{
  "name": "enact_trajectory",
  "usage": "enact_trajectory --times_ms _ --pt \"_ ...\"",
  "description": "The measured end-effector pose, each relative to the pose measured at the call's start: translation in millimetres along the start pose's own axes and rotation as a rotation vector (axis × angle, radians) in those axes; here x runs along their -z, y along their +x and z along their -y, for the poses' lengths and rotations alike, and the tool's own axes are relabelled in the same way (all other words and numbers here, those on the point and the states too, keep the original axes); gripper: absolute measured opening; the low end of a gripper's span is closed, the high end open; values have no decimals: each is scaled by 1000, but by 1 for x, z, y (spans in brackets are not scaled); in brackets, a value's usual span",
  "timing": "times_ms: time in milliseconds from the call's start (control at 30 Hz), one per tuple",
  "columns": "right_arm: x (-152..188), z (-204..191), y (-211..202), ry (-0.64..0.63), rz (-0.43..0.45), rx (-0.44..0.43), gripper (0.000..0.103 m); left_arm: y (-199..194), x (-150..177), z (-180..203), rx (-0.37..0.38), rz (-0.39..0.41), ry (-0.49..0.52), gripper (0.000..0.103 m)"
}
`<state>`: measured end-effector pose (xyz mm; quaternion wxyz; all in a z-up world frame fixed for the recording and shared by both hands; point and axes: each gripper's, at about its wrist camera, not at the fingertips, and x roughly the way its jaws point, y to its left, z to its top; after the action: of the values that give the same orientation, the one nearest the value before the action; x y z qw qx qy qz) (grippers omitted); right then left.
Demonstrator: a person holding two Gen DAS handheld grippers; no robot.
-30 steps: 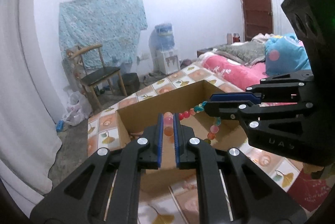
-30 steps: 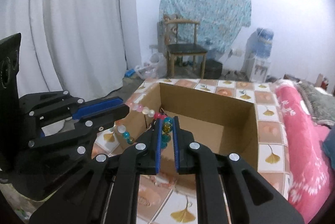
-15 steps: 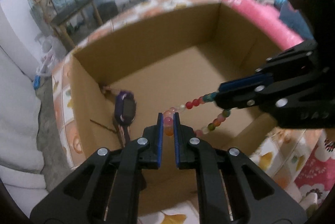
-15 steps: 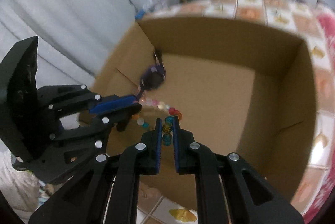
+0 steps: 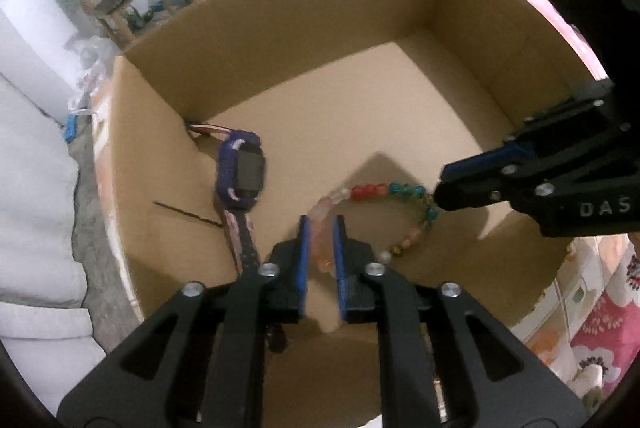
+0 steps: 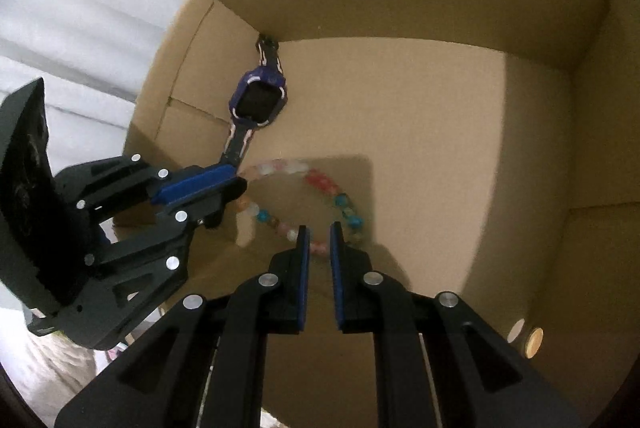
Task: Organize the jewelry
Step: 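Withdraw both tools from the box back over the table, then move the open left gripper around the pink-orange bead bracelet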
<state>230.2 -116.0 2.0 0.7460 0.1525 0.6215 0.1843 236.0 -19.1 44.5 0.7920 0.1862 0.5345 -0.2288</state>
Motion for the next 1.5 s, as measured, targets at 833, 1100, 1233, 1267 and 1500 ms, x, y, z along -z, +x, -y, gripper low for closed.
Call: enact_trajectory --times_ms 833,1100,1233,1267,1500 --pt "150 -4 -78 39 392 -97 48 -89 141 28 35 490 -226 82" --pt "109 22 -49 161 401 -64 44 -34 121 -10 -8 424 -355 63" --pt "109 32 -48 197 451 -100 44 -29 119 -12 -6 439 -351 63" --pt "110 33 -47 201 457 -102 44 -27 119 -11 -7 439 -345 63" --pt "141 22 -37 170 455 -65 40 -9 122 13 33 372 -281 54"
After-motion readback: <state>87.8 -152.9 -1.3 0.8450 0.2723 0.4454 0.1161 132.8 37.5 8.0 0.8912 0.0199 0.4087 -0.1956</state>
